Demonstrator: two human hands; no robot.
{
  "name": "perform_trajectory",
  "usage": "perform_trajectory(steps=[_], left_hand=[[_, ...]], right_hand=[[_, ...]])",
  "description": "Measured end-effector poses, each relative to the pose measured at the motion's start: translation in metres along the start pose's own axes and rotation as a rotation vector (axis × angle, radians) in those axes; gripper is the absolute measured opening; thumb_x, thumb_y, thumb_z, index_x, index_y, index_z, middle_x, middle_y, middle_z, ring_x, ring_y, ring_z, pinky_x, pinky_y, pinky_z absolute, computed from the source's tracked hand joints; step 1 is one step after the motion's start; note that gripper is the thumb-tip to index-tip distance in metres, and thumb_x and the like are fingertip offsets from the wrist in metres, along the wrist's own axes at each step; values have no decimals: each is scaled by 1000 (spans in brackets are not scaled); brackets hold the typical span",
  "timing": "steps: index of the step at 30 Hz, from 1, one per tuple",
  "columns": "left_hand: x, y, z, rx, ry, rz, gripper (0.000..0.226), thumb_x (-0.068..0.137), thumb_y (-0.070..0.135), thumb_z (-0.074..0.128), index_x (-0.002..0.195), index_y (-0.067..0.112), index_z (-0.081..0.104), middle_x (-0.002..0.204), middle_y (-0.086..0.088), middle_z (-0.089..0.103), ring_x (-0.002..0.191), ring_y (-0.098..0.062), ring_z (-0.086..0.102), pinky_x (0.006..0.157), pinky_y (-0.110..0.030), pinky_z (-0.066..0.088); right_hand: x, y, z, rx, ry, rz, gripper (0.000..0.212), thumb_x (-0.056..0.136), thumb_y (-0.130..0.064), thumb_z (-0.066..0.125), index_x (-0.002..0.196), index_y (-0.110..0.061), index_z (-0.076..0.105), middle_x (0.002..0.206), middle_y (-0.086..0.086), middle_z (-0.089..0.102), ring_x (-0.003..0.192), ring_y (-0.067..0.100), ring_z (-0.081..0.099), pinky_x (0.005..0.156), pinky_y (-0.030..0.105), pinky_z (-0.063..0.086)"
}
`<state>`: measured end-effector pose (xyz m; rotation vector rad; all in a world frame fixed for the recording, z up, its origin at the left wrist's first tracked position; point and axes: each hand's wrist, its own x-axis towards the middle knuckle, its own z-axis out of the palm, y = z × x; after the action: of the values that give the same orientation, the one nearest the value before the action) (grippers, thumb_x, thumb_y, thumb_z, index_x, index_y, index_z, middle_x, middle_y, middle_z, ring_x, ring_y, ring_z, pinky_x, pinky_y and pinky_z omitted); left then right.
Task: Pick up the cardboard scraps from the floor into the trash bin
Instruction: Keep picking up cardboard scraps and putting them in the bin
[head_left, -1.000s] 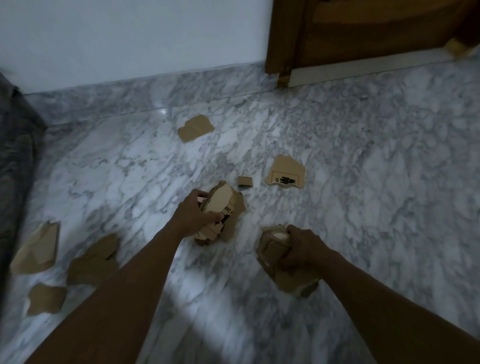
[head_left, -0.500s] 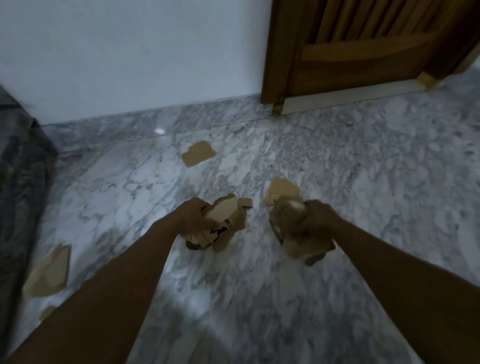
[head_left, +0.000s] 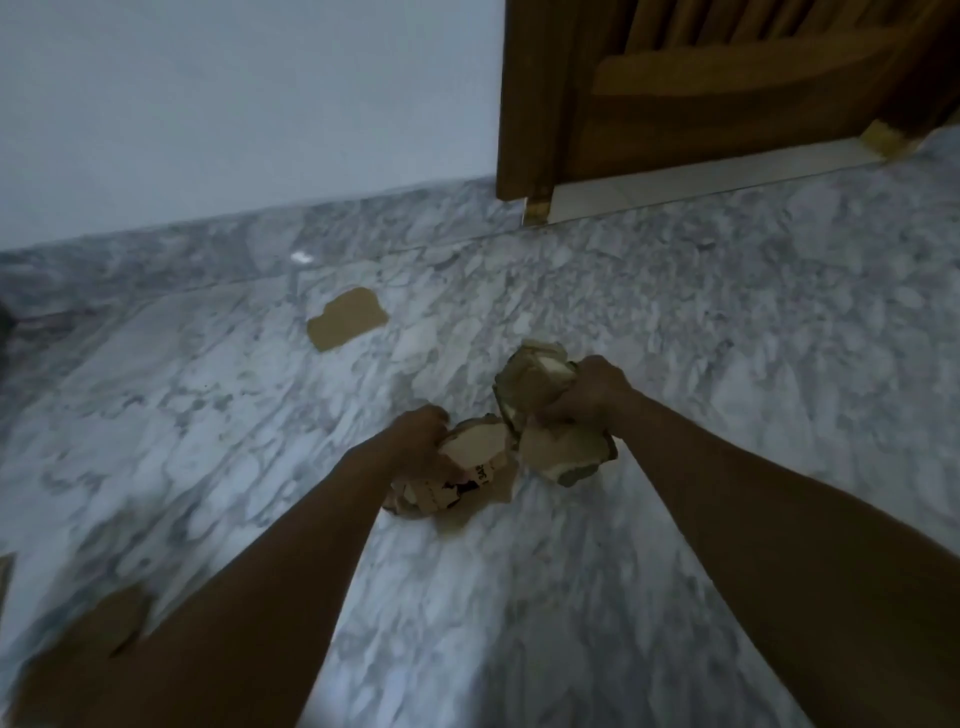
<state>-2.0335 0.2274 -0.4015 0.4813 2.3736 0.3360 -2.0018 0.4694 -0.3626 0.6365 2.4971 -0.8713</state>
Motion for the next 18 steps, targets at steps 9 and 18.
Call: perform_trajectory(steps=[9,18], left_hand=[[0,-6,14,-109,46,-86,52,69,51,82,105,15,73,91,0,69,81,-14,65,61,-22,50],[-48,-20,25,-361,111,-183,38,76,45,79,104,21,70,89,5,70,75,-7,67,58,-17,51]], right_hand=[[50,18,38,-187,-39,-41,95,58,-52,87,135,-21,41,132,15,40,121,40,43,101,45,34],[29,3,25,-7,-88,-155,89,57,-40,92,122,-19,34,110,6,58,95,28,60,73,34,47]])
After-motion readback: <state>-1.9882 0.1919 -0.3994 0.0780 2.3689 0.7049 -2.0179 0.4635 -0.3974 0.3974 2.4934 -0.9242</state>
